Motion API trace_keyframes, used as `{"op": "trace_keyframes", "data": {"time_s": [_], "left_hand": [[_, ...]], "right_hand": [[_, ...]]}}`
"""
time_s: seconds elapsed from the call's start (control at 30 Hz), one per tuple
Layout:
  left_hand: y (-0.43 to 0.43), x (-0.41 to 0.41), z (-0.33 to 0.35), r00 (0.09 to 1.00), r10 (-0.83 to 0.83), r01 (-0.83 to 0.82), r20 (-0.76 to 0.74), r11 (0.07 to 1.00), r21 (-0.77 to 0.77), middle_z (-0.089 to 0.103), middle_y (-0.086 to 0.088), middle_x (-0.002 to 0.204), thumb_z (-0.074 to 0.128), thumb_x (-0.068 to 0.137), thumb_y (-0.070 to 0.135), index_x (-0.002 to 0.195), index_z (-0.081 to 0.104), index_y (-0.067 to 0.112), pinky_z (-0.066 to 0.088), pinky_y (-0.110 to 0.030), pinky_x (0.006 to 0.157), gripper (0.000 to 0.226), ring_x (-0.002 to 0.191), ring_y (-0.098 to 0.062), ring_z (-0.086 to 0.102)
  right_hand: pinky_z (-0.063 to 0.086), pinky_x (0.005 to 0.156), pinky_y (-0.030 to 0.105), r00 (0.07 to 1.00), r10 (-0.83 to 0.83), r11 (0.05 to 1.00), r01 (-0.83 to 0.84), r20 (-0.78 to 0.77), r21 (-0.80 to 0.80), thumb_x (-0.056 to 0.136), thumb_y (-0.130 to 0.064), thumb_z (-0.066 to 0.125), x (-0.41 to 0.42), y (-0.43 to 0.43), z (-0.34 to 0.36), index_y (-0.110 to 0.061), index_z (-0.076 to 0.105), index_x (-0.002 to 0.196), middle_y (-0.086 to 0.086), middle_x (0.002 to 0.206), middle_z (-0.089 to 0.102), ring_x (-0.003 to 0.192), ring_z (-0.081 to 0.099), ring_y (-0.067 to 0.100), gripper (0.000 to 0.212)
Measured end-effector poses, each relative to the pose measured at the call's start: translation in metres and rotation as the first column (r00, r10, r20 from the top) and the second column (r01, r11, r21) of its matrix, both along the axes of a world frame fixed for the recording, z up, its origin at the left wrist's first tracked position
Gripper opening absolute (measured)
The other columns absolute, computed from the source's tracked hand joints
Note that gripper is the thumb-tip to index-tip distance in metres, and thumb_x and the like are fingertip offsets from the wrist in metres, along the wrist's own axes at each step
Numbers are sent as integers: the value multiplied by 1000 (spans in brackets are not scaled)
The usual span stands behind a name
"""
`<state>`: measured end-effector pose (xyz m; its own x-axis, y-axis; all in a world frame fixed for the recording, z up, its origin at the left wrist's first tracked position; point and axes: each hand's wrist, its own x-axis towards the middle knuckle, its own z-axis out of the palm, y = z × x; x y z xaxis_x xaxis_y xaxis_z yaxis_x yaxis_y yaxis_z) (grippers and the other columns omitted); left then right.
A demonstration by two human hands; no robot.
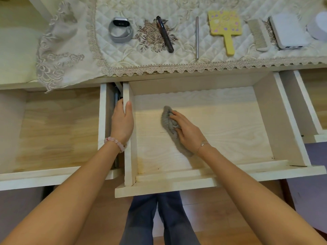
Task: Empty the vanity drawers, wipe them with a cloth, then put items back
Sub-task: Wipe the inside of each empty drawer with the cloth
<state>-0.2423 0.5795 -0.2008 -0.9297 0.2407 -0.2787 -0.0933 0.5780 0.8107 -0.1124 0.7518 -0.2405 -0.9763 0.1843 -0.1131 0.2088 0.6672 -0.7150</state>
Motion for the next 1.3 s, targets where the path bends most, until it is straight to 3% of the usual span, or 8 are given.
{"op": "trace_keyframes", "data": {"time_s": [0.2,0.37,0.5,0.6,0.7,0.87,1.07,1.3], "left_hand": [[0,0,-3,1000,8,-8,-10,1000,8,38,-6,145,26,100,40,143,29,15,26,-30,104,49,133,-22,33],[1,0,-4,999,24,-24,-27,999,25,36,-2,146,27,100,39,143,28,16,22,-22,96,48,132,-16,31],[0,0,-5,999,27,-27,-23,1000,16,33,-2,148,27,100,40,145,26,16,20,-22,97,50,135,-16,29],[1,1,-4,999,19,-19,-40,1000,15,36,-2,145,27,101,39,143,29,16,22,-21,94,48,120,-2,30],[1,2,-2,999,22,-22,-42,1000,10,38,-2,143,27,100,39,142,30,15,23,-21,93,47,110,0,28],[0,1,-3,999,26,-26,-29,1000,0,35,-2,146,27,100,40,144,27,16,23,-23,96,49,131,-14,31],[0,0,-3,999,10,-11,-50,1000,-18,35,-3,146,27,100,39,143,28,16,23,-23,97,49,132,-15,32],[0,0,-4,999,10,-11,-44,1000,-17,35,-3,147,27,100,40,144,27,17,22,-25,98,49,134,-19,31]], "right_hand": [[30,97,11,923,-384,923,385,25,-25,93,-3,43,43,83,10,-10,44,135,8,138,48,123,47,22,43],[39,95,28,784,-616,787,615,76,39,97,-9,35,82,135,12,-11,48,131,12,128,56,116,52,28,36],[38,104,34,777,-621,764,629,100,-143,98,-16,36,89,133,13,-18,45,135,3,134,51,123,46,19,39],[38,102,29,790,-608,756,608,81,-242,94,-27,49,84,125,16,-23,40,137,-3,137,47,123,45,12,44],[32,109,32,869,-494,865,495,40,-82,88,-29,60,77,120,13,-21,34,140,-1,144,39,131,36,13,59],[16,116,34,913,-408,892,393,24,223,90,-18,57,69,119,2,-16,24,146,4,153,24,142,16,23,65],[34,107,37,906,-415,854,419,-83,309,91,1,44,74,138,-2,-20,49,133,8,146,36,131,36,28,48],[29,107,34,847,-532,799,504,-3,327,91,-2,45,97,174,-1,-17,44,137,9,148,32,132,36,29,48]]}}
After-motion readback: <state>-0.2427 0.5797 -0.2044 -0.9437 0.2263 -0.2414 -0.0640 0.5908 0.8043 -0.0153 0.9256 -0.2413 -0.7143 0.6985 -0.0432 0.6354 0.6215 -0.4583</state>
